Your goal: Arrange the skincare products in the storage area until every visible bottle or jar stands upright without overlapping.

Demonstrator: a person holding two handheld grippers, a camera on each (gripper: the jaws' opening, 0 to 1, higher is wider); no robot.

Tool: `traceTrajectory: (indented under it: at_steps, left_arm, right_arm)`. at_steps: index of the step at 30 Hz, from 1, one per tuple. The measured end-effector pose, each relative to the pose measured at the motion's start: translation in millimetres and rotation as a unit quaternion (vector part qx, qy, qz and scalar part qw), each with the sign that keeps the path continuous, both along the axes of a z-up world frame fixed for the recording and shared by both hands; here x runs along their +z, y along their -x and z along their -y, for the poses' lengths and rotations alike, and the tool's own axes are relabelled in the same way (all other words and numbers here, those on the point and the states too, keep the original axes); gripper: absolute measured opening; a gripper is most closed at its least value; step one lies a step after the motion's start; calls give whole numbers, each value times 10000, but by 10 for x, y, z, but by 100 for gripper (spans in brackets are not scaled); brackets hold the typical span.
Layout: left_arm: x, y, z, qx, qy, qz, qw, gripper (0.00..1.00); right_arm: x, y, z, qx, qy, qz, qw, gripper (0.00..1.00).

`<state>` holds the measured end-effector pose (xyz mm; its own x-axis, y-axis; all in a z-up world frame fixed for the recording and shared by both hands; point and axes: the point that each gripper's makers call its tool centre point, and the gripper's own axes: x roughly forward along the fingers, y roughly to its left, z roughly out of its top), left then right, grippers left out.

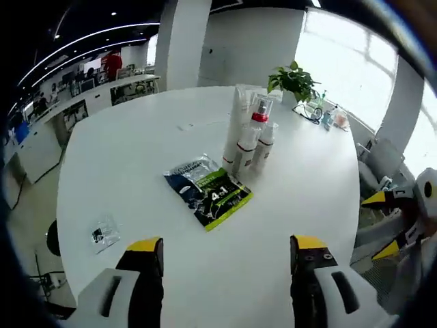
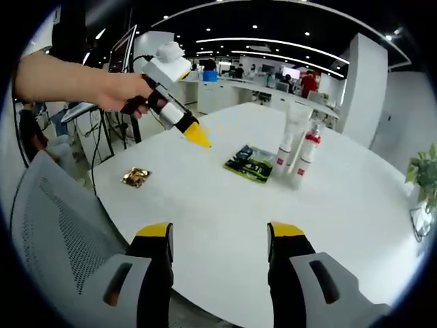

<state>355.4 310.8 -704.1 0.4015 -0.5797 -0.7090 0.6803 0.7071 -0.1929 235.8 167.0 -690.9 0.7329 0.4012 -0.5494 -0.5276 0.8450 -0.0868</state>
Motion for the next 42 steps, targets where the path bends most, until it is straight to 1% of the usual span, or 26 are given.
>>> traceTrajectory:
  at_steps: [1, 3, 5, 6, 8, 10, 11, 12, 15, 17, 18, 20, 21, 23, 25, 26, 28, 29, 31, 33, 34, 36, 37, 38, 40, 42]
  left_arm:
    - [-14, 59, -50, 1, -37, -1, 10000, 79]
    - [-107, 196, -196, -18, -230, -45, 9997, 80]
    - [-252, 341, -385, -53, -558, -226, 9982, 80]
    - [-293, 379, -449, -79, -660, -238, 9975, 80]
    - [-330, 461, -599, -236, -1000, -87, 9947, 77]
    - [-362, 565, -718, -618, -1366, 53, 9887, 74]
    - [-378, 620, -731, -752, -1401, 39, 9873, 73]
    - [-409, 702, -745, -908, -1415, -45, 9858, 73]
    - [-464, 797, -775, -1049, -1327, -166, 9854, 73]
    - [-524, 831, -820, -1088, -1356, -205, 9846, 72]
    - [-557, 840, -846, -1131, -1406, -186, 9834, 69]
    - [-669, 867, -930, -1296, -1589, -167, 9786, 64]
    - [-729, 903, -998, -1447, -1794, -197, 9729, 62]
    - [-825, 916, -1035, -1474, -1836, -259, 9716, 61]
    - [-882, 960, -1020, -1528, -1807, -406, 9708, 62]
    - [-893, 965, -1012, -1601, -1847, -369, 9690, 62]
    - [-907, 970, -1027, -1816, -2038, -284, 9616, 63]
    - [-922, 966, -1029, -1859, -2115, -265, 9592, 62]
    - [-936, 956, -1025, -1909, -2158, -249, 9573, 62]
    - [-957, 946, -1027, -2003, -2192, -261, 9546, 62]
    - [-975, 946, -1047, -2115, -2234, -285, 9511, 62]
    - [-998, 939, -1105, -2201, -2355, -333, 9460, 62]
    - [-1010, 937, -1119, -2210, -2366, -359, 9454, 62]
    - [-1022, 967, -1123, -2225, -2294, -488, 9463, 62]
    - [-1016, 971, -1119, -2198, -2226, -515, 9484, 61]
    - [-1010, 977, -1114, -2255, -2202, -463, 9479, 61]
  right_arm:
    - [0, 2, 0, 0, 5, -3, 10000, 53]
    - [-4, 6, -1, 2, 29, -11, 10000, 53]
    - [20, 1, 1, -1, 28, 54, 10000, 52]
    - [19, 0, 0, 0, 26, 51, 10000, 52]
    - [12, 10, 2, 8, 60, 23, 10000, 52]
    - [23, 5, -1, 16, 54, 56, 10000, 52]
    - [23, 5, 0, 13, 64, 59, 10000, 52]
    - [25, 4, 1, 12, 73, 66, 10000, 52]
    - [34, 1, -5, 24, 70, 89, 9999, 52]
    - [24, 5, -12, 42, 71, 62, 9999, 52]
    - [24, 7, -14, 44, 74, 60, 9999, 52]
    - [35, 7, -19, 47, 69, 81, 9999, 52]
    - [30, 8, -15, 47, 84, 78, 9999, 52]
    - [18, 10, -13, 50, 91, 51, 9999, 52]
    - [7, 15, -11, 51, 116, 18, 9999, 51]
    - [7, 15, -8, 55, 128, 23, 9999, 51]
    - [6, 14, -2, 45, 131, 20, 9999, 51]
    - [6, 15, 2, 37, 132, 15, 9999, 51]
    - [10, 11, 4, 33, 127, 27, 9999, 50]
    - [16, 6, 7, 22, 124, 35, 9999, 50]
    - [21, 2, 12, 6, 108, 41, 9999, 50]
    - [14, 4, 12, 3, 109, 22, 9999, 50]
    - [11, 6, 10, 9, 117, 17, 9999, 50]
    - [12, 7, 7, 19, 121, 22, 9999, 50]
    - [9, 8, 12, 12, 126, 13, 9999, 50]
    - [6, 9, 14, 7, 126, 1, 9999, 50]
